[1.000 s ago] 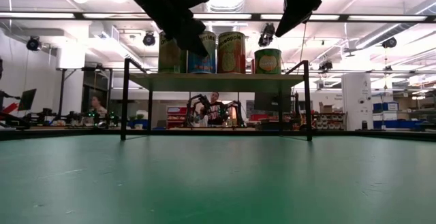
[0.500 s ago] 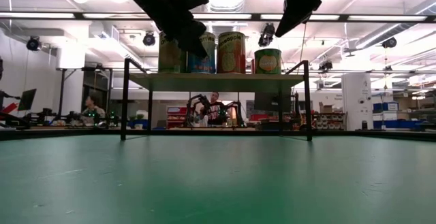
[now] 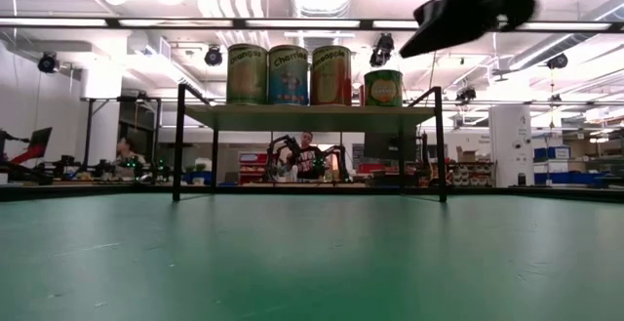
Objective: Pick and place cans onto a shelf
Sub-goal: Return to Home Position
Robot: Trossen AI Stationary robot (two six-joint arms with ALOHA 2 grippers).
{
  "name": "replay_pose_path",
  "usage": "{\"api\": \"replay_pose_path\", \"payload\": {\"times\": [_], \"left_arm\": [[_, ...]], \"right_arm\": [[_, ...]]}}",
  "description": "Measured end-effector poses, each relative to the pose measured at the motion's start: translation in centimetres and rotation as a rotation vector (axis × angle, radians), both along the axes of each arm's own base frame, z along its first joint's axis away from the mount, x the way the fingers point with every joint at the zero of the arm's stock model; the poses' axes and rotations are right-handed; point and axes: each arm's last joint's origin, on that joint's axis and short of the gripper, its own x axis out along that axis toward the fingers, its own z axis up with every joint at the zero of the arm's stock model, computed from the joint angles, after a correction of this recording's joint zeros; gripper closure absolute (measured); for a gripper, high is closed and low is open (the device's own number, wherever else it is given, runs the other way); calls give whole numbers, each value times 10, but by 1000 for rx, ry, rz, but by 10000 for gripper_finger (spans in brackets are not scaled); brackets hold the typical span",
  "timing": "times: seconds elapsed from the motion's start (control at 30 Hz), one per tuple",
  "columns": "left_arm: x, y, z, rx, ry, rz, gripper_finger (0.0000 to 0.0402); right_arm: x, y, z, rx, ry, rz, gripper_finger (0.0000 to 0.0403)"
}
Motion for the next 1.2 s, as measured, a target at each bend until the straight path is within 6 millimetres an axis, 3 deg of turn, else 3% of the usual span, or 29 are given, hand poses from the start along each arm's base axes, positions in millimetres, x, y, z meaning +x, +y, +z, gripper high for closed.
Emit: {"api": "replay_pose_path", "payload": {"times": [0.17, 0.33, 0.53, 0.67, 0.87, 1.2], "left_arm": [[-57, -15, -21, -154, -107, -133, 402], [-83, -4, -53, -156, -279, -65, 402], [-89, 26, -78, -219, -455, 19, 402], [-89, 46, -83, -217, -534, 99, 402], [-87, 66, -86, -200, -563, 157, 402], [-87, 90, -92, -119, -509, 298, 402]], "right_arm": [[-20, 7, -24, -23, -181, 72, 394], [-37, 5, -33, -15, -299, 70, 394], [-51, 4, -29, -30, -371, 76, 394], [-59, 3, -21, -58, -421, 88, 394], [-71, 2, -13, -61, -488, 107, 394], [-96, -1, -27, -59, -561, 115, 394]]}}
